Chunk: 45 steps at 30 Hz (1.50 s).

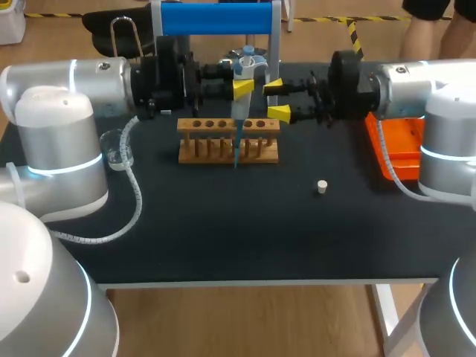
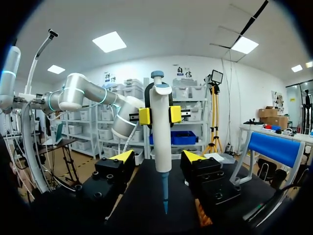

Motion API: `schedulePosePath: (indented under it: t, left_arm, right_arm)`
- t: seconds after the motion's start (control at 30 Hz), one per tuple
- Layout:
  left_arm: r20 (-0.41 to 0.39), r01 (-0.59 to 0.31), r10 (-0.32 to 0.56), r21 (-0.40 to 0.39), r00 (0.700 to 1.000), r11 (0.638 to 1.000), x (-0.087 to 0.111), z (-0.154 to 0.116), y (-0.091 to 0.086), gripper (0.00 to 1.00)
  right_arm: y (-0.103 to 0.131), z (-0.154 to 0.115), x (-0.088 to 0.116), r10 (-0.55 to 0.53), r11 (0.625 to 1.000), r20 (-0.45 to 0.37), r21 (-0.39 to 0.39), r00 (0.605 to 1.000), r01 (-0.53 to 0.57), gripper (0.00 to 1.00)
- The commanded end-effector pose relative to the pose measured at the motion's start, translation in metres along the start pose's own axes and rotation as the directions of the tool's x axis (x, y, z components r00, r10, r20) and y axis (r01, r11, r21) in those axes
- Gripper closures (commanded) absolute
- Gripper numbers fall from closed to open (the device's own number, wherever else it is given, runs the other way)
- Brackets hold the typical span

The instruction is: Invert the test tube, pick up the pipette, mount the tip to pipette, aspirate from beaker and dispense into the tube, eject the tip, return the pipette, and cap with the stopper.

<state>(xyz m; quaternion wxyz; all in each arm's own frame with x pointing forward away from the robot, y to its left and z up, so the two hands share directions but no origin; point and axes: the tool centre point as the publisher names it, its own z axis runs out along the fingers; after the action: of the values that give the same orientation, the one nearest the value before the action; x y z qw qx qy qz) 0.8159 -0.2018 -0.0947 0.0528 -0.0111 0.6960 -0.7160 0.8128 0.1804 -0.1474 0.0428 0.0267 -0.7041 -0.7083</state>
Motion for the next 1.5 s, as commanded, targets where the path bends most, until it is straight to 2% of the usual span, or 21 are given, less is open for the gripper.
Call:
schedulePosePath:
  t: [0.03, 0.23, 0.6, 1.0, 1.2, 1.37, 1.5]
  left_arm:
    - [0.003, -0.001, 0.001, 0.000, 1.000, 1.000, 0.001, 0.001, 0.000, 1.00]
    - [0.003, -0.001, 0.001, 0.000, 1.000, 1.000, 0.001, 0.001, 0.000, 1.00]
    - [0.003, -0.001, 0.001, 0.000, 1.000, 1.000, 0.001, 0.001, 0.000, 1.00]
    - [0.003, -0.001, 0.001, 0.000, 1.000, 1.000, 0.001, 0.001, 0.000, 1.00]
    - [0.003, -0.001, 0.001, 0.000, 1.000, 1.000, 0.001, 0.001, 0.000, 1.00]
    - [0.003, -0.001, 0.001, 0.000, 1.000, 1.000, 0.001, 0.001, 0.000, 1.00]
    - [0.003, -0.001, 0.001, 0.000, 1.000, 1.000, 0.001, 0.001, 0.000, 1.00]
  right_arm:
    - [0.004, 0.007, 0.008, -0.006, 1.000, 0.023, 0.011, 1.000, 0.005, 0.42]
    - [0.005, 0.014, 0.011, -0.036, 0.999, 0.047, 0.027, 0.998, 0.035, 0.44]
    - [0.003, 0.030, 0.004, -0.029, 0.999, 0.070, 0.018, 0.997, 0.028, 0.45]
    - [0.005, 0.044, 0.000, -0.027, 1.000, 0.059, 0.011, 0.998, 0.027, 0.50]
    - [0.005, 0.047, -0.002, -0.034, 0.999, 0.069, 0.014, 0.997, 0.033, 0.49]
    - [0.005, 0.045, -0.006, -0.044, 0.999, 0.089, 0.003, 0.995, 0.043, 0.43]
    - [0.005, 0.047, -0.009, -0.042, 0.999, 0.086, -0.001, 0.995, 0.043, 0.42]
